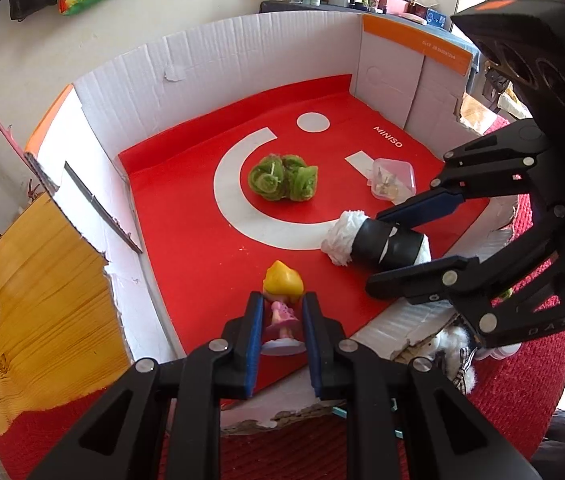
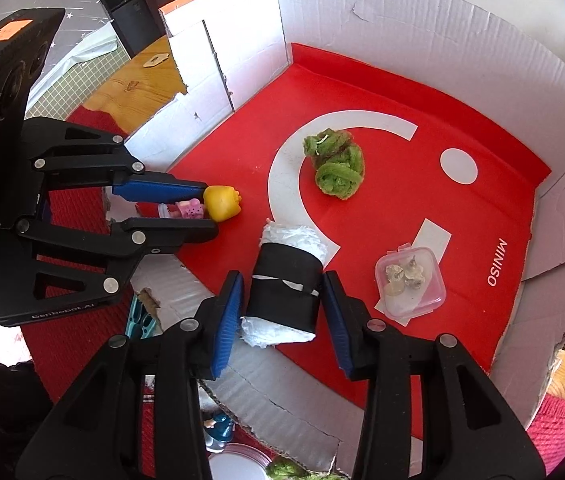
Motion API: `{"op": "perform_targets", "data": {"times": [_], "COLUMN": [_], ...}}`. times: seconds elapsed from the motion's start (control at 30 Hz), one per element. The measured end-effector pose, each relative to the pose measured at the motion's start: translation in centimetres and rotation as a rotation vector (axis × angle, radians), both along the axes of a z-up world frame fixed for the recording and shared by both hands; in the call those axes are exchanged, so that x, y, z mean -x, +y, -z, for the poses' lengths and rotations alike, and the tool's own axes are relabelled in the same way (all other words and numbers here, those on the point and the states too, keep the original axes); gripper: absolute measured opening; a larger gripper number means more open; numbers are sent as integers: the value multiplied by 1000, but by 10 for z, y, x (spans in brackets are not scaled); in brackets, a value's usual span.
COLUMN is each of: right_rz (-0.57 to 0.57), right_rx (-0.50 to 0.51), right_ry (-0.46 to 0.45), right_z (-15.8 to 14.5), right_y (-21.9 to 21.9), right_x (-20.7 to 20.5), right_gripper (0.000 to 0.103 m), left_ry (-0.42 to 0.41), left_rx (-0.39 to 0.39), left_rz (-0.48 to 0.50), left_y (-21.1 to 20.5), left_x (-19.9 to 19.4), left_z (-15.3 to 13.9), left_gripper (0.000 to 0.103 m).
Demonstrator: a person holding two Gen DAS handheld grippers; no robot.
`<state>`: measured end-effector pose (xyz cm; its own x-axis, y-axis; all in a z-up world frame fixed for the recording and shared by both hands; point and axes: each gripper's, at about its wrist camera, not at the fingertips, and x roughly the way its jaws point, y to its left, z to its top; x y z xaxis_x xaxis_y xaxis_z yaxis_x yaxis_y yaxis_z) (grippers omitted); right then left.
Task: Organize objects
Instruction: 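Lower the doll and the cup onto the box floor and open both tools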
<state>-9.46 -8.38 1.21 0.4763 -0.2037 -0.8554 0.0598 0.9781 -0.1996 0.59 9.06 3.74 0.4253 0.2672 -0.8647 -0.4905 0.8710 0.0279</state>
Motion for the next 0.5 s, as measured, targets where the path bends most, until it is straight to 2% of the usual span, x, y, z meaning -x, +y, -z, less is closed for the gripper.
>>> {"op": "perform_targets", "data": {"times": [0.5], "right_rz": [15], "right_rx": [-1], "right_ry": [0], "right_z": [1], "right_y": [-3], "right_x": [-3], "right_gripper": [44], "left_ry": [2], "left_rx": [-1], "left_rz": [4], "left_y": [1], "left_x": [0], "left_z": [0], "left_gripper": [22]}}
